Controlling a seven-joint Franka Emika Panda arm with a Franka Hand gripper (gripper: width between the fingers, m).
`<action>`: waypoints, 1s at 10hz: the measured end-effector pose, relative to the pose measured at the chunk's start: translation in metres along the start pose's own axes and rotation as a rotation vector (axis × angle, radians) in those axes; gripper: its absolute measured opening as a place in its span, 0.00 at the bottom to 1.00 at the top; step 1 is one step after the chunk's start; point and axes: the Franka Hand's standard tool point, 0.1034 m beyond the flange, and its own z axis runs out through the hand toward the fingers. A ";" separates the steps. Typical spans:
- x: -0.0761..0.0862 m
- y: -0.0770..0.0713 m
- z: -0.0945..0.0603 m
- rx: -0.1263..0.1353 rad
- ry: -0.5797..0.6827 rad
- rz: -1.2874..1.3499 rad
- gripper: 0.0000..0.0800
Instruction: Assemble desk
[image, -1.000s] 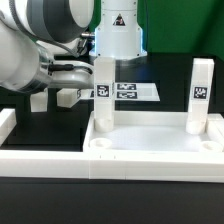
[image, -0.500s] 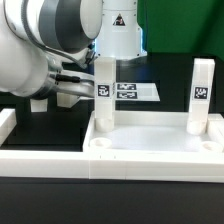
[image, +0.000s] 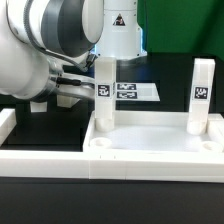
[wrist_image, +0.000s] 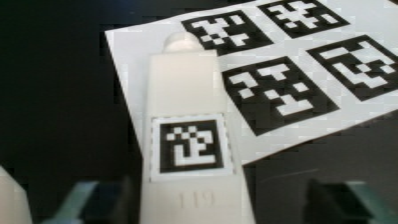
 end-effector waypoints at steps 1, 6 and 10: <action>0.000 0.000 0.000 0.000 0.000 0.000 0.49; -0.001 0.000 -0.002 0.001 0.002 -0.026 0.36; -0.030 -0.009 -0.052 -0.010 0.041 -0.266 0.36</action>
Offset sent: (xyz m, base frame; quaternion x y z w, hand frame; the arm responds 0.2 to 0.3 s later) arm 0.0000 -0.0004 -0.0007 -0.0040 0.0039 -0.0039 1.0000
